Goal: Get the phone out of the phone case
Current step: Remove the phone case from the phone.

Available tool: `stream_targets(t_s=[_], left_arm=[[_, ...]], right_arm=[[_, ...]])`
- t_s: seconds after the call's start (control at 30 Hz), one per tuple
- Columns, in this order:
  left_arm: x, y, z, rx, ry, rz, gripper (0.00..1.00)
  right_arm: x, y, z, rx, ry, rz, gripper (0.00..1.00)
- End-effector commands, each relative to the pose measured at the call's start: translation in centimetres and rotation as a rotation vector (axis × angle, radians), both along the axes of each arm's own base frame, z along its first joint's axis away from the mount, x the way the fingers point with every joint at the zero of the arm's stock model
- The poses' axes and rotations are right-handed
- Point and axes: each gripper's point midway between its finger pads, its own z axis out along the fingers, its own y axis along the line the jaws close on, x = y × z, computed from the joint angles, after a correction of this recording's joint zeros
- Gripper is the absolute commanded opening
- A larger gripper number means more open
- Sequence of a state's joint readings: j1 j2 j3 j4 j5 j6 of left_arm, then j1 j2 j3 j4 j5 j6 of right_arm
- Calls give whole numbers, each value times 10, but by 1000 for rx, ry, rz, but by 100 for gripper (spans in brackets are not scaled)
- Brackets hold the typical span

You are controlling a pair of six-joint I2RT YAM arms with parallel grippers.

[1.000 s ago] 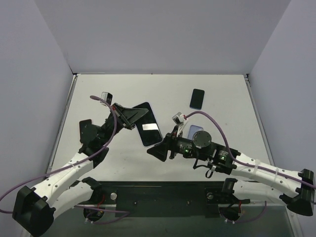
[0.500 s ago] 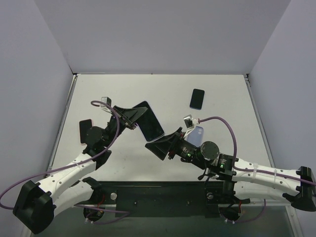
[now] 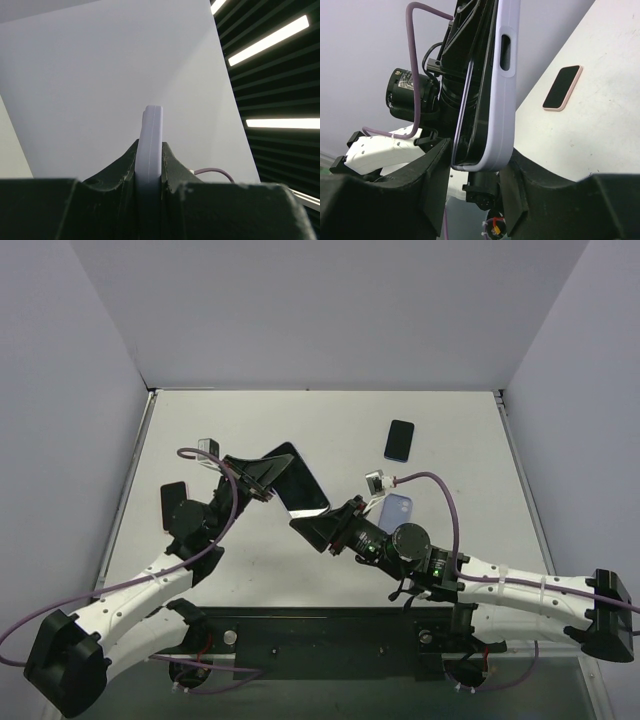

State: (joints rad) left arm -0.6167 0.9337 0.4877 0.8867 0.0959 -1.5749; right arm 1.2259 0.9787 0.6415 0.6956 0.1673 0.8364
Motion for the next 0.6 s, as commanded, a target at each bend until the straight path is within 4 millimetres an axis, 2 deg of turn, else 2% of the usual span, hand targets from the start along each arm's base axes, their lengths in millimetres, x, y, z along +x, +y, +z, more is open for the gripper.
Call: stream_targets(t_s=[0.0,0.1,0.13,0.17,0.2,0.27,0.3,0.33,0.37,0.4,0.43,0.5,0.53,0.57], left_arm=[[-21,17,52,-137,-132,-3,0],[-24,19,55,-145,-131,-9,0],[-26,20,59,-152,-137,-10,0],[-27,21,59,-162,-125,-21,0],[-28,21,59,-164,-108,-28,0],[-29,21,58,-175,-51,-59,0],[-27,17,50,-161,8,-87,0],[-31,16,56,-164,18,-108,0],[-33,13,53,-147,53,-136,0],[-39,12,54,-139,57,-166,0],[-39,9,50,-135,105,-187,0],[-45,9,44,-153,157,-236,0],[-50,11,45,-177,179,-266,0],[-52,12,41,-192,201,-278,0]], right_arm=[[-4,6,31,93,-32,22,33],[-6,7,31,96,-41,31,23],[-6,7,29,86,-50,31,13],[-5,7,27,75,-55,28,9],[-5,8,22,41,-73,28,0],[-6,10,11,-37,-127,42,0],[-7,13,6,-70,-153,56,0],[-9,16,-11,-173,-209,79,0],[-8,18,-11,-215,-249,84,0],[-7,20,-33,-328,-288,102,0],[-5,19,-43,-416,-337,110,0],[0,17,-54,-517,-391,106,0],[1,19,-52,-541,-415,107,0],[2,15,-63,-614,-441,119,0]])
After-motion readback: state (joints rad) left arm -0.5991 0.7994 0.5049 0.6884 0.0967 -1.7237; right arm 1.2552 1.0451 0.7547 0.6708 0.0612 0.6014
